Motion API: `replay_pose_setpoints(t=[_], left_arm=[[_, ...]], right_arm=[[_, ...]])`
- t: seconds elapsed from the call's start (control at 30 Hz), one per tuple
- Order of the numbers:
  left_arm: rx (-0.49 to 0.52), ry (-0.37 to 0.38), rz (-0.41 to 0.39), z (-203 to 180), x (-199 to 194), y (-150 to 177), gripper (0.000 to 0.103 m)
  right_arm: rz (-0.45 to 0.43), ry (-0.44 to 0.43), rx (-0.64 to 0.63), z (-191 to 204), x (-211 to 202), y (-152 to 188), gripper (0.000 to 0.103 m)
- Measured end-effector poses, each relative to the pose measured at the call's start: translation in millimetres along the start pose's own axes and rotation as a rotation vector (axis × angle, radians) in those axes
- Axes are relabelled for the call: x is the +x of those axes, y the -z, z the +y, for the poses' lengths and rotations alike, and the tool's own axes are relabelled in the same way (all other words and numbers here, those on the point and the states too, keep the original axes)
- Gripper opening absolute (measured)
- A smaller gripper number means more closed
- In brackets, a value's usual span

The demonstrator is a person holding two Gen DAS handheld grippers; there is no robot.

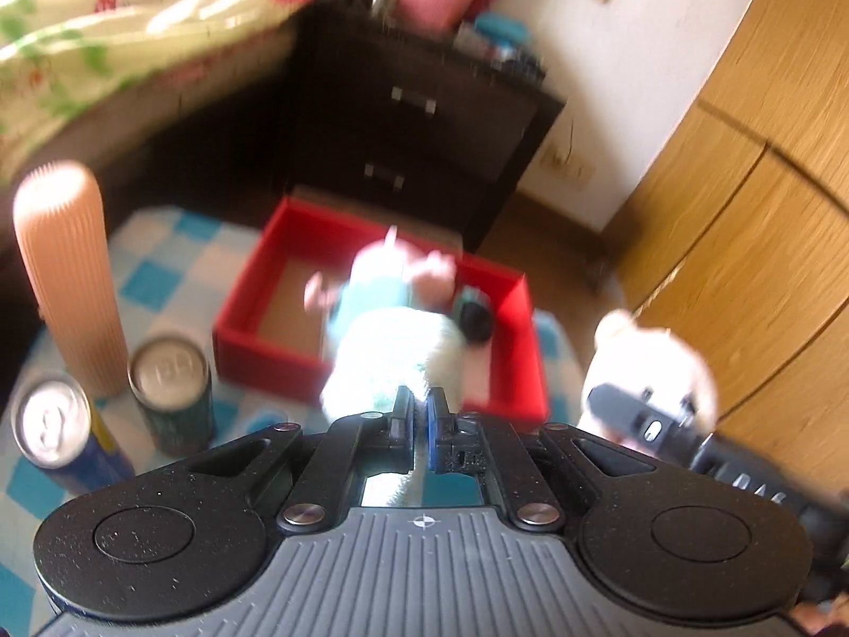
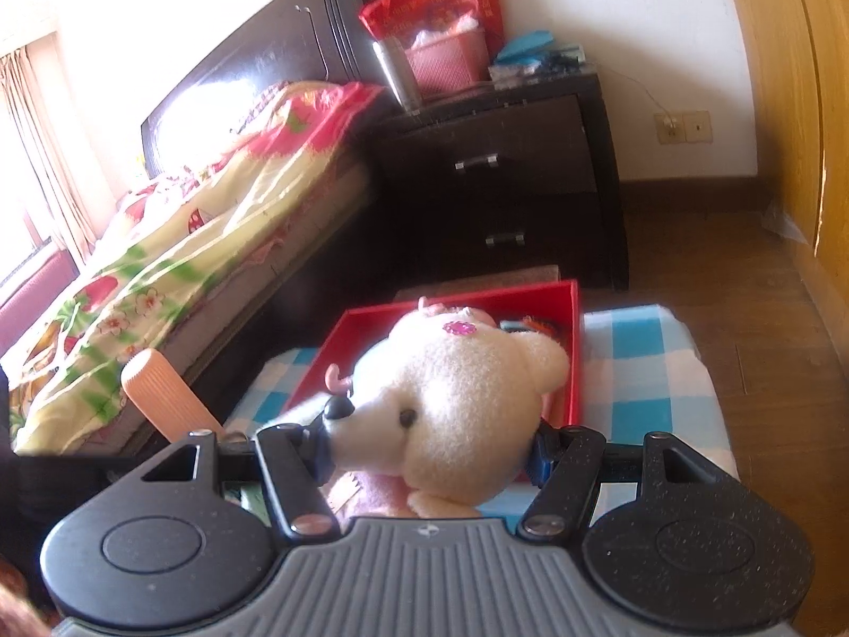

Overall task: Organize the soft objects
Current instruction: 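Carry the towel and teddy bear in both grippers over the red box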

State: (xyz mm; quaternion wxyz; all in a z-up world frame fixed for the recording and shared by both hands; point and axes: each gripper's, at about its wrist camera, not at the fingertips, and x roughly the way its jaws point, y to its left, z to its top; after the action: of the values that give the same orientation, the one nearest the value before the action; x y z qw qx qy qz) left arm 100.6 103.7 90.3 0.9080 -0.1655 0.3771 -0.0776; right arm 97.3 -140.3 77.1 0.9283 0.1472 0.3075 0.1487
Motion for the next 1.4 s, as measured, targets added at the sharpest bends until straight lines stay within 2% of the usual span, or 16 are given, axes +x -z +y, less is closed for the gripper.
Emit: replay_pose_setpoints(t=[0.13,0.47,1.0,1.4], left_arm=[[-0.001,0.006,-0.062,-5,-12,-15,0.0],[0.013,0.03,-0.143,-18,-23,-36,0.0],[-0.014,0.085,-0.257,-24,-24,-82,0.001],[-0.016,0.073,-0.295,-22,3,-109,0.001]], right_arm=[[-0.036,0.014,-0.026,5,-3,-5,0.042],[-0.117,0.041,-0.039,9,-11,-15,0.042],[-0.155,0.06,-0.029,11,6,-33,0.042],[-0.16,0.096,-0.005,3,37,-50,0.042]])
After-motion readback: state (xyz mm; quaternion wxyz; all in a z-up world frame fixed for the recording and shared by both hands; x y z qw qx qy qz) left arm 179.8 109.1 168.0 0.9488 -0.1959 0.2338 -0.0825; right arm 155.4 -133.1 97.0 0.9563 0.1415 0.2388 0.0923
